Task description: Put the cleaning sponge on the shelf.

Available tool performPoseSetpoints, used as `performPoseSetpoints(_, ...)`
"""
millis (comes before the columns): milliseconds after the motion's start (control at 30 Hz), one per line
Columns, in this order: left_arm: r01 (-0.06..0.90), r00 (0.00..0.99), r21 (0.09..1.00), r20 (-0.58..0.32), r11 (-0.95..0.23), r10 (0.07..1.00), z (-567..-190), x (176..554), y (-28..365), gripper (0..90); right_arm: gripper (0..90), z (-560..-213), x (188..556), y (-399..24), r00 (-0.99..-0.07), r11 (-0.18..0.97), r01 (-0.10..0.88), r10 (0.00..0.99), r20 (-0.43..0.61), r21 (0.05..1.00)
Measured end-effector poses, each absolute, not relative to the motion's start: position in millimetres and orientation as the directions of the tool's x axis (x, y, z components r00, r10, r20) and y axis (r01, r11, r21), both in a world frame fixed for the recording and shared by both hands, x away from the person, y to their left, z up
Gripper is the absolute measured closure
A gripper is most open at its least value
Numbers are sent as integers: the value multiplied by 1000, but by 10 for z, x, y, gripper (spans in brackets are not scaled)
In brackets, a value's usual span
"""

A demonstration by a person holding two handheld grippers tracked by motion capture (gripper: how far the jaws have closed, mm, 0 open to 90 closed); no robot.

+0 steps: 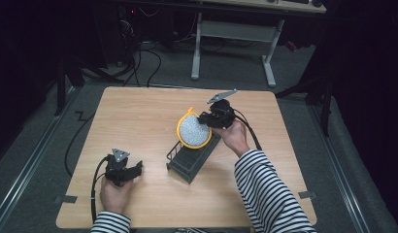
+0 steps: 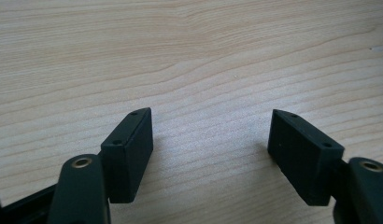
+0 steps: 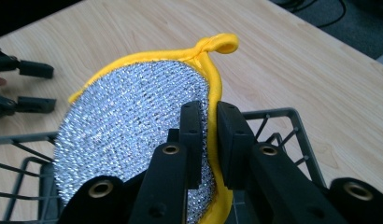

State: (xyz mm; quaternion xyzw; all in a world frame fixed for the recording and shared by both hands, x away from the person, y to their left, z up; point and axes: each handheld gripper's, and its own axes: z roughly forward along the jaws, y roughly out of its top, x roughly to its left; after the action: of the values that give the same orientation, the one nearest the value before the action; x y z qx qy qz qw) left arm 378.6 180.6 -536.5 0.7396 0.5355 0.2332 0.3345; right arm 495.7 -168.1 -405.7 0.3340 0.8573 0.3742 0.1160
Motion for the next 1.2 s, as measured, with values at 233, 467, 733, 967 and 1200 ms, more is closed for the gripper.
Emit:
performPoseSetpoints(233,635,318,745,-13,-203,948,-5365,3786,1805,317,809,-4145,5004,-1734,-745,498,530,660,96,687)
performPoseSetpoints(467,635,318,745,-13,-203,948,-5365,3786,1805,317,811,-4191,4980,-1763,-749,525,552,654,108,648)
performPoseSetpoints(733,636,318,745,-13,-203,948,-5365,3786,1806,317,780,-4290,4936,-1811,-747,540,565,656,108,624)
performPoseSetpoints(967,636,319,744,-13,-203,948,-5365,3786,1806,317,541,-4197,4841,-1919,-721,488,549,687,89,679)
performPoseSetpoints(1200,636,318,745,-13,-203,948,-5365,3786,1806,317,505,-4022,4655,-2223,-675,398,544,730,104,739)
